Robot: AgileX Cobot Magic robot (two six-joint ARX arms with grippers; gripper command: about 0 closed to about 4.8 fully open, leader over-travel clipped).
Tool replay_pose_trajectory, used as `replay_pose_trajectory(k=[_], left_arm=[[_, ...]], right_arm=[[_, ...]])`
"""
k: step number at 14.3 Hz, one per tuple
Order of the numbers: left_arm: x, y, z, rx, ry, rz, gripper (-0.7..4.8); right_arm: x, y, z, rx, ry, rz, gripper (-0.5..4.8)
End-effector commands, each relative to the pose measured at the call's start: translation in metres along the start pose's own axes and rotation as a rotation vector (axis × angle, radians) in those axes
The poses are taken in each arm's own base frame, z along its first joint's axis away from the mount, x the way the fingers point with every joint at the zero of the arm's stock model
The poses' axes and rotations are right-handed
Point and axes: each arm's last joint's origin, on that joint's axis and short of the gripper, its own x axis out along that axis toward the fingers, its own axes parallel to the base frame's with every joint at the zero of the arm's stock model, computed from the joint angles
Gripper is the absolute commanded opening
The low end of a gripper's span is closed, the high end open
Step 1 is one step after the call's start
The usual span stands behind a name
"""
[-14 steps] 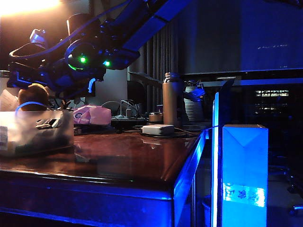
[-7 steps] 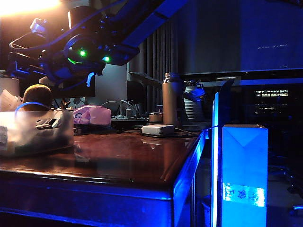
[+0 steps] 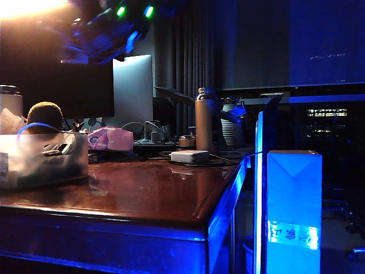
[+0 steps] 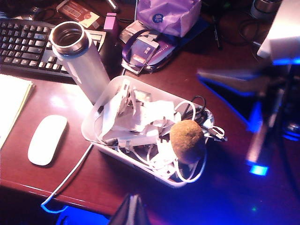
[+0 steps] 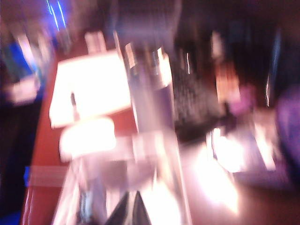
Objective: Pick up the kiwi and place it into the translucent box.
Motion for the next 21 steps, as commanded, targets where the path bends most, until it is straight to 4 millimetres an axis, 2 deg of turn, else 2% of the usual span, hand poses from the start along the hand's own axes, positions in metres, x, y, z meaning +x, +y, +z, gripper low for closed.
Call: replay_pose_trajectory(k=[1, 3, 7, 11, 13, 16, 18, 21], left_arm=[[-0.002, 0.000, 0.001, -0.001, -0.018, -0.003, -0.03], [-0.002, 0.000, 0.001, 0.000, -0.018, -0.003, -0.03], [-0.002, 0.000, 0.001, 0.003, -0.017, -0.003, -0.03], [-0.002, 0.000, 0.001, 0.003, -0.017, -0.003, -0.03], [-0.002, 0.000, 0.001, 0.004, -0.010, -0.003, -0.03], [-0.002, 0.000, 0.000, 0.004, -0.007, -0.003, -0.03], [-0.002, 0.000, 0.000, 0.004, -0.005, -0.004, -0.03], [-0.002, -0.002, 0.000, 0.003, -0.009, -0.059, -0.03]], right_arm=[[-0.007, 0.003, -0.015, 0.050, 0.212, 0.048, -0.01], [-0.006, 0.014, -0.028, 0.005, 0.323, 0.066, -0.01], [-0.006, 0.027, -0.036, -0.016, 0.406, 0.084, -0.01], [0.009, 0.025, -0.048, -0.038, 0.350, 0.054, -0.01], [0.021, 0.030, -0.056, -0.052, 0.295, 0.079, -0.01], [0.027, 0.035, -0.050, -0.081, 0.201, 0.055, -0.01], [0.025, 0.032, -0.046, -0.093, 0.182, -0.030, -0.01], [0.013, 0.023, -0.022, -0.112, 0.113, -0.163, -0.01]])
